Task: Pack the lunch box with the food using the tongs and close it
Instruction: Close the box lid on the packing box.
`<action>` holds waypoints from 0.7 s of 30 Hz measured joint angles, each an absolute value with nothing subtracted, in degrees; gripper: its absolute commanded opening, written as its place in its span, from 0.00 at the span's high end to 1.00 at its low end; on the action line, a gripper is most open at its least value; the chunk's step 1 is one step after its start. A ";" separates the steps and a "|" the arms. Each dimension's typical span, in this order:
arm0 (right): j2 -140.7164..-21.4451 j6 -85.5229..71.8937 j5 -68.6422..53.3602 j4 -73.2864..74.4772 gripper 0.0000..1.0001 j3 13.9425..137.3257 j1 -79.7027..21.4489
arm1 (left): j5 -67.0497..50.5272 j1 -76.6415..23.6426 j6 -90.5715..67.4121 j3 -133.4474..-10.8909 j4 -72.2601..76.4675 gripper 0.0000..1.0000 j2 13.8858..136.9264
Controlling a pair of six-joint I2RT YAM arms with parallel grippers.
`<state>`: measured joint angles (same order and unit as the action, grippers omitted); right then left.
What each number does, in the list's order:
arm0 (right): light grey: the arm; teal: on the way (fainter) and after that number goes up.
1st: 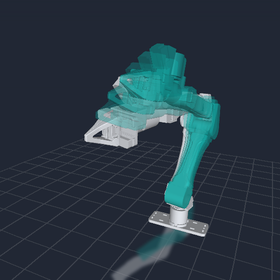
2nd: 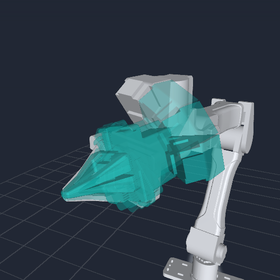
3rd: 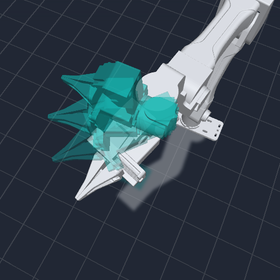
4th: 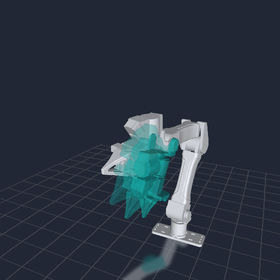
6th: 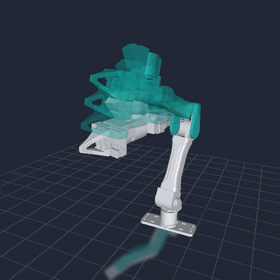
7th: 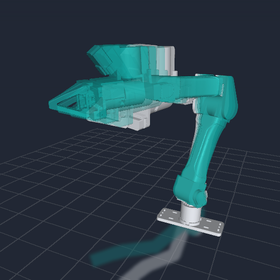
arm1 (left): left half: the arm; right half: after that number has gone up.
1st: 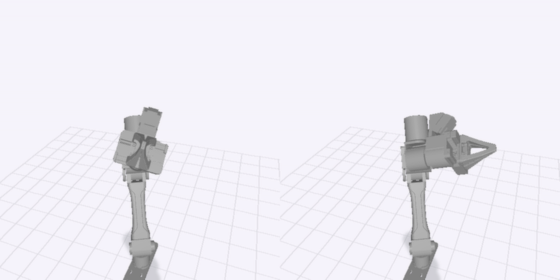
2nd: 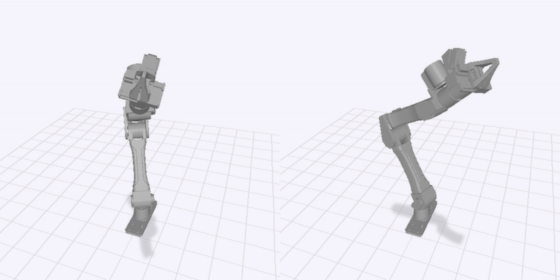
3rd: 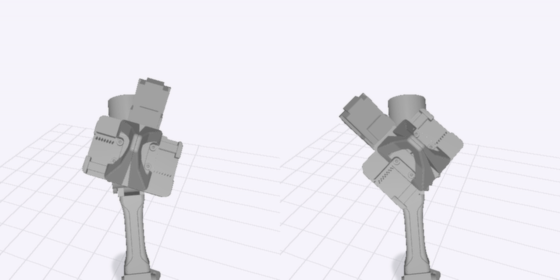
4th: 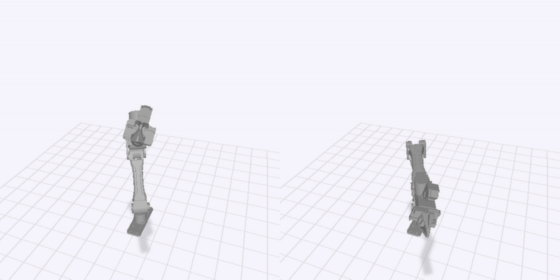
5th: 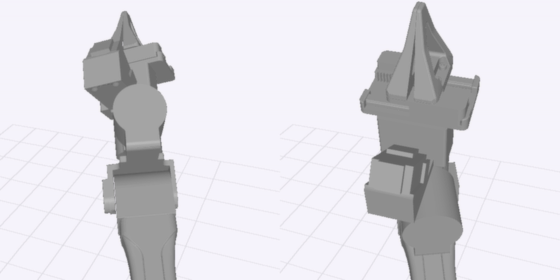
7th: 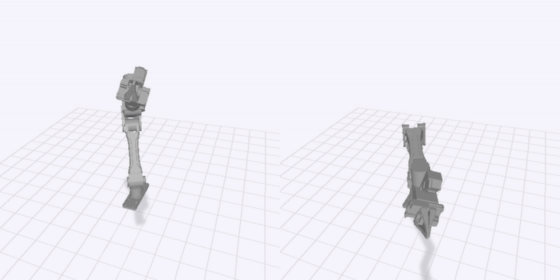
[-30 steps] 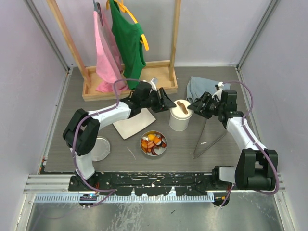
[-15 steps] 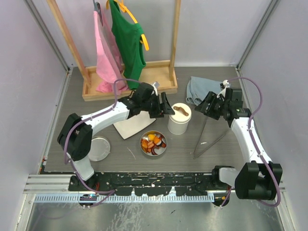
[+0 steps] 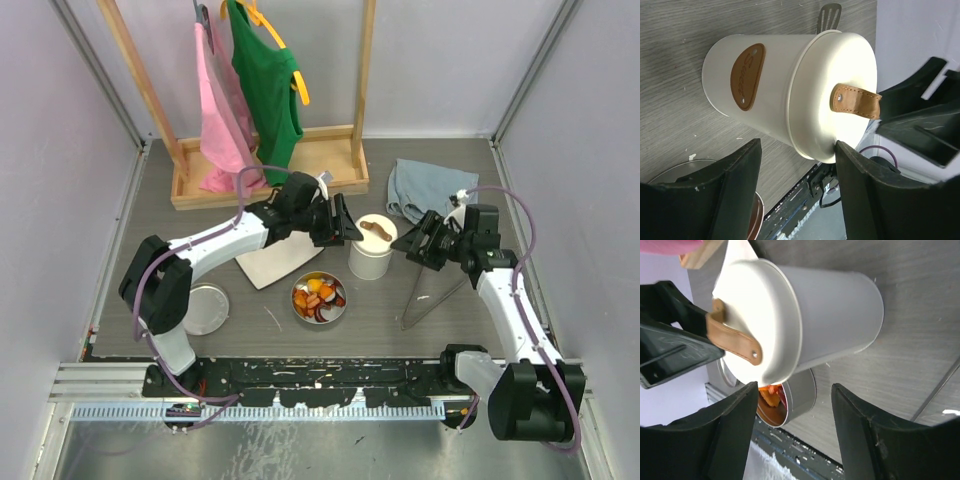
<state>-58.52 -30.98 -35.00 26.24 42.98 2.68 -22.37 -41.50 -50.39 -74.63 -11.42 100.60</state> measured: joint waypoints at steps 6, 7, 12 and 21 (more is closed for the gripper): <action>-61.01 -33.95 -38.11 23.51 0.34 39.68 1.61 | -23.24 -41.50 -50.70 -74.00 -9.72 0.49 100.62; -61.04 -34.50 -38.39 22.74 0.33 39.59 1.45 | -23.42 -41.47 -50.76 -73.89 -9.45 0.50 100.60; -61.06 -37.63 -39.33 17.87 0.34 39.38 -0.45 | -24.05 -41.47 -51.42 -73.25 -7.70 0.57 100.62; -62.50 -42.00 -38.24 12.53 0.57 36.56 -1.48 | -24.82 -41.30 -52.25 -72.58 -5.89 0.74 100.77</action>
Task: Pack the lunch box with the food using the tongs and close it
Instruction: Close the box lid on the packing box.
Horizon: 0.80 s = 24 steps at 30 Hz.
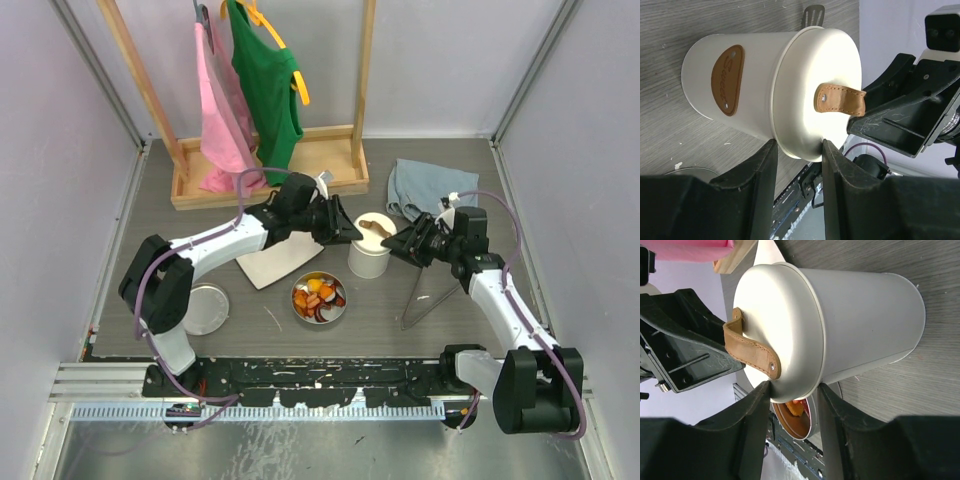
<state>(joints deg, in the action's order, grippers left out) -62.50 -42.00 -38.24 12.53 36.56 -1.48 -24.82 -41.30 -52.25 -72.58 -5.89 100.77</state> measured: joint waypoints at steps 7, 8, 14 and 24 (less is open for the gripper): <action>-60.60 -42.04 -36.42 10.52 0.41 35.20 -1.76 | -25.08 -41.10 -53.19 -71.57 -3.53 0.55 100.92; -60.55 -41.41 -35.70 11.22 0.39 35.53 -1.85 | -24.93 -41.15 -53.10 -71.57 -3.22 0.50 100.99; -59.18 -35.40 -29.21 20.64 0.34 41.91 -2.17 | -22.70 -41.36 -50.63 -73.21 -7.01 0.34 100.99; -49.78 -30.17 -27.81 25.56 0.35 49.10 -2.17 | -16.99 -41.93 -45.43 -76.29 -15.29 0.25 94.21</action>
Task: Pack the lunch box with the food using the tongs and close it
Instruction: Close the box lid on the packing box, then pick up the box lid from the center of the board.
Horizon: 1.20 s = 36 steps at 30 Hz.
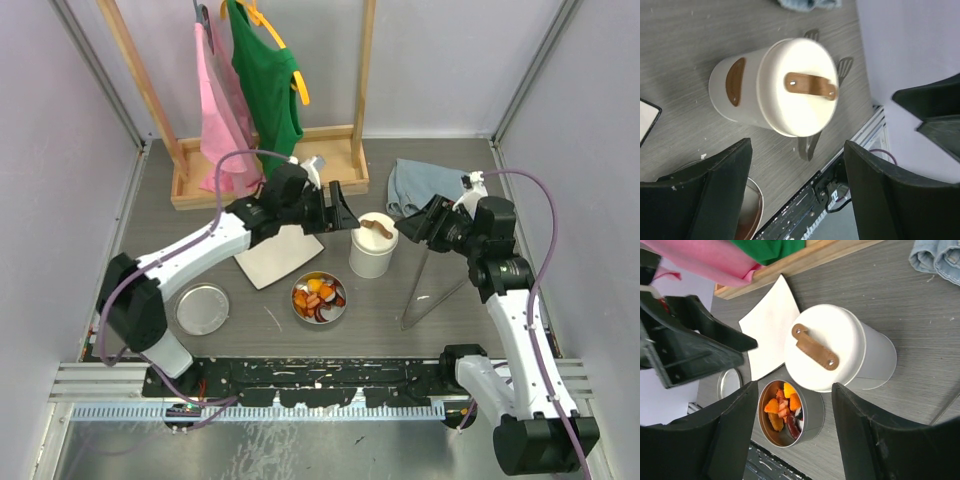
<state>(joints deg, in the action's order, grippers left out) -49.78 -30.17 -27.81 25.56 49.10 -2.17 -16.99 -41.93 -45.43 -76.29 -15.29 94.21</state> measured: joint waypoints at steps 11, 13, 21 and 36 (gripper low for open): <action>-43.29 -30.28 -34.57 22.72 0.37 49.15 -2.59 | -2.31 -40.84 -42.96 -61.58 -17.93 0.15 69.89; -42.81 -30.55 -35.92 21.02 0.37 49.15 -3.40 | 2.17 -39.51 -44.51 -57.45 -21.41 0.13 65.08; -46.06 -28.93 -33.50 20.36 0.37 52.25 -17.02 | 15.38 -29.61 -57.43 -41.43 -39.62 0.01 49.45; -58.92 -26.11 -16.73 22.94 0.36 57.14 -40.12 | 25.36 -26.11 -81.89 -31.73 -63.07 0.06 32.60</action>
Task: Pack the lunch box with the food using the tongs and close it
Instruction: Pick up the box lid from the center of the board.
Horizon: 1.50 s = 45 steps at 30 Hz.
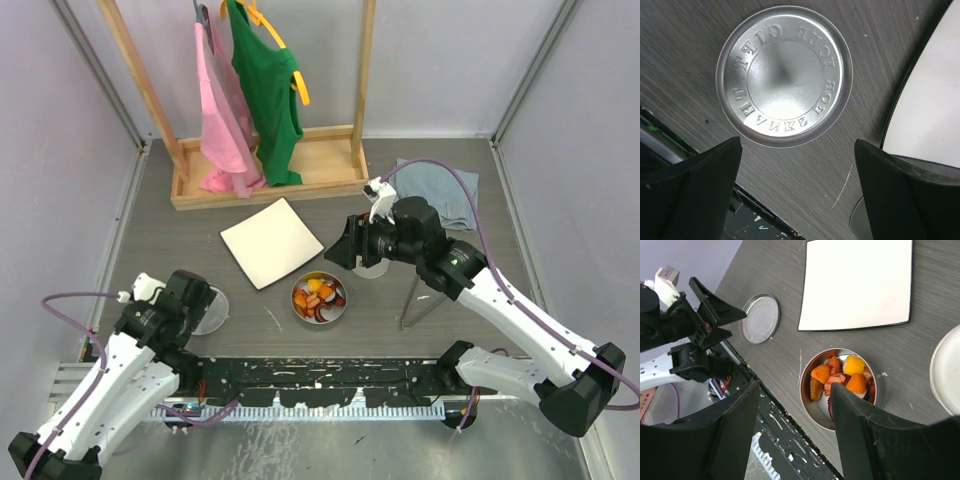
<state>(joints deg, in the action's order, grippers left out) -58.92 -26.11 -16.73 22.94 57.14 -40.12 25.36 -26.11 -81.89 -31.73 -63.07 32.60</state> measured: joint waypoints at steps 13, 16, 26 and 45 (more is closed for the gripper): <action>-58.92 -26.28 -12.64 22.98 0.35 57.14 -40.12 | 22.41 -26.11 -91.18 -31.48 -65.54 0.34 43.86; -58.92 -26.28 -12.32 23.22 0.35 57.14 -40.12 | 21.34 -26.09 -92.44 -30.63 -65.12 0.41 45.63; -58.92 -26.28 -11.20 24.71 0.34 57.14 -40.12 | 19.88 -24.51 -93.23 -27.66 -60.29 0.53 50.98; -60.60 -26.85 -11.25 25.39 0.34 57.14 -40.12 | 19.86 -23.51 -90.98 -25.06 -52.75 1.00 52.36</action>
<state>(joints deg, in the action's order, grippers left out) -60.60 -26.85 -11.25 25.39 57.14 -40.12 19.86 -23.51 -90.98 -25.06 -52.75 52.36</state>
